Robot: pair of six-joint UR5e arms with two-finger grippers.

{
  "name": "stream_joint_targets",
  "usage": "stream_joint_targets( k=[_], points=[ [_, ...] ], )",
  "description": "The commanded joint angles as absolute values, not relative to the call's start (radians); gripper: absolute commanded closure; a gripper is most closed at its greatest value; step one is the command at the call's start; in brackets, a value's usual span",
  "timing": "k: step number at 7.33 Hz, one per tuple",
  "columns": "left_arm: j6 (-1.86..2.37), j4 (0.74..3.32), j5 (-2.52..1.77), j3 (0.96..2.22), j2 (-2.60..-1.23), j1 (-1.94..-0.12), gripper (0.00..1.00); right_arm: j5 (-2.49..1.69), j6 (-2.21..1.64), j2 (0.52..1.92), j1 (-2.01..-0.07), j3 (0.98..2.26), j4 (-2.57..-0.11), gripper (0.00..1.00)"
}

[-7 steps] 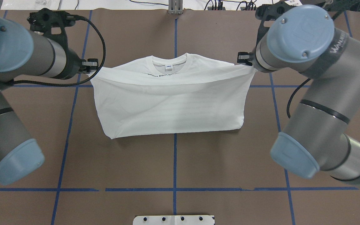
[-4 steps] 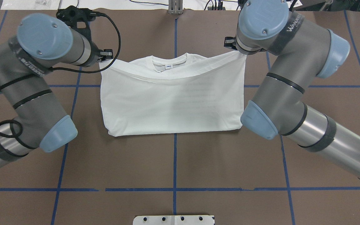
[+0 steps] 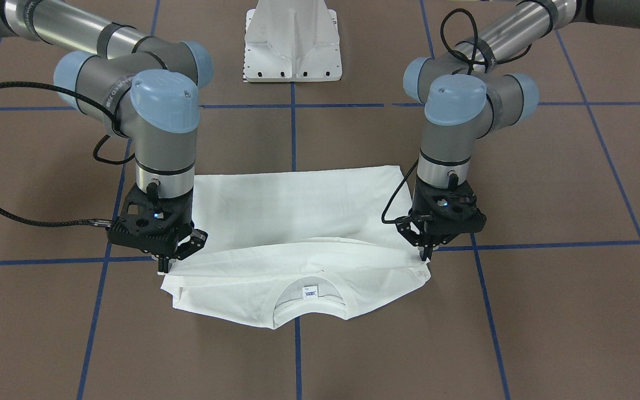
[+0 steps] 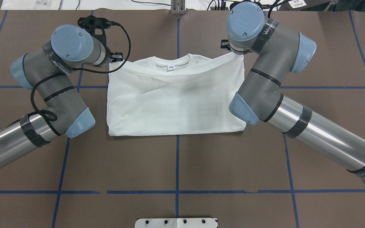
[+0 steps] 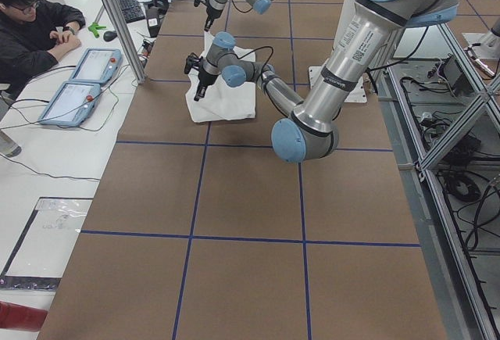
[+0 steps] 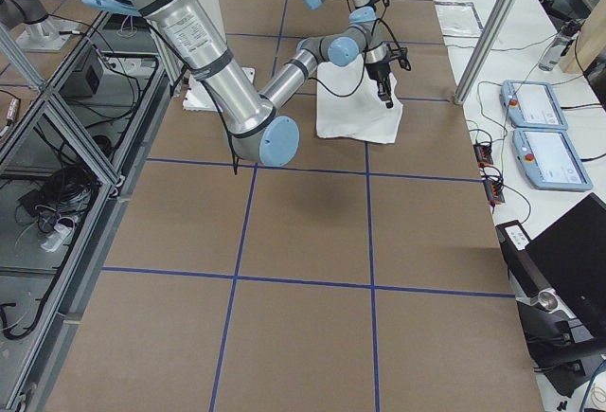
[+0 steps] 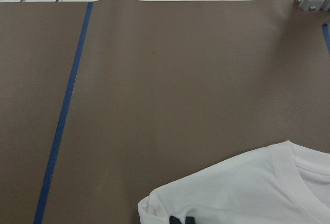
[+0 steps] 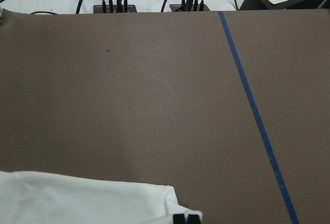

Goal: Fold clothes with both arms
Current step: 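Release the hem at the collar and raise both grippers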

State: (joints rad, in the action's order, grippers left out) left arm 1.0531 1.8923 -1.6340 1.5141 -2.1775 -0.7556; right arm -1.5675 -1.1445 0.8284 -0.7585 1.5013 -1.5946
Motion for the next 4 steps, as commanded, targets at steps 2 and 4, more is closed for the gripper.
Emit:
stream_joint_targets(
  k=[2,4],
  points=[
    [1.040,1.919,-1.635,1.486,-2.178,-0.758,1.00,-1.565,-1.129,0.818,-0.749,1.402,-1.509,1.00],
    [1.040,1.921,-1.640,1.486,-2.178,-0.756,0.98,-1.565,-1.123,0.821,-0.746,1.402,-1.509,1.00]
  ],
)
